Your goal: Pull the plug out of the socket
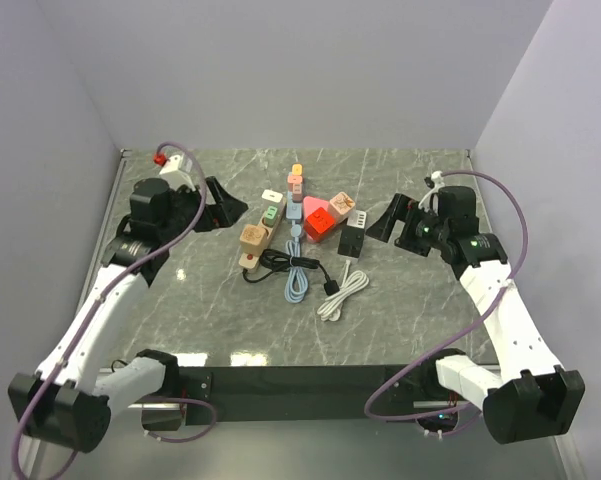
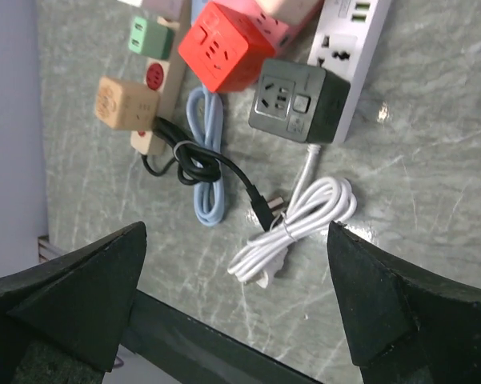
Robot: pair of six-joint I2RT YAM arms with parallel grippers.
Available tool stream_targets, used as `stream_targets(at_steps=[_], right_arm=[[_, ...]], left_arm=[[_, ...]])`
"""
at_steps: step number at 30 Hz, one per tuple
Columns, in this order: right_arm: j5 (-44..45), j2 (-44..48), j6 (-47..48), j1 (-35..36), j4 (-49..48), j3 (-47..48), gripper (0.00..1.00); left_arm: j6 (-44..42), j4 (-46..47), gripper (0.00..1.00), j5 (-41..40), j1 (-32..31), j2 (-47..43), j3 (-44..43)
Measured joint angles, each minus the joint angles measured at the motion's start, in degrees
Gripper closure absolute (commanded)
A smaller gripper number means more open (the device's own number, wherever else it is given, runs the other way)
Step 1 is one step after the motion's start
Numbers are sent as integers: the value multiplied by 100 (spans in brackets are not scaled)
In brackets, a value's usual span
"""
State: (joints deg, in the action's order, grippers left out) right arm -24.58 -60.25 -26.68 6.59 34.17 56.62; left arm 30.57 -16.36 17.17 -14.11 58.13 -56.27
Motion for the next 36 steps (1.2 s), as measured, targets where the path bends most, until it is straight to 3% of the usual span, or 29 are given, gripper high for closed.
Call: stream_targets(at_steps=[4,9,12,18,24,29,36], right_arm=[[286,-118,24,459,179,55,0],[1412,-612,-173,2127,452,660,0],[1906,-868,-426,2605,446,914,0],[2957,-1307,-909,2702,675,1047,0],[4059,-3272,-1058,2702,1379,2686,0],[4323,-4089,-1187,2684,1720,2806,5],[4282,-4360,-1246,2605,1635,2723,12]], left_arm=[[-162,-260,1,-291,-2,772,-247],[-527,-817,1,-997,-96,1709,-693],[-772,-1123,1,-1403,-332,2081,-927],[-1016,-1360,1,-1893,-824,2594,-1244],[-997,-1427,1,-1989,-918,2568,-1244],[-881,-1475,1,-2000,-957,2391,-1239],[-662,-1423,1,-1897,-988,1794,-975]])
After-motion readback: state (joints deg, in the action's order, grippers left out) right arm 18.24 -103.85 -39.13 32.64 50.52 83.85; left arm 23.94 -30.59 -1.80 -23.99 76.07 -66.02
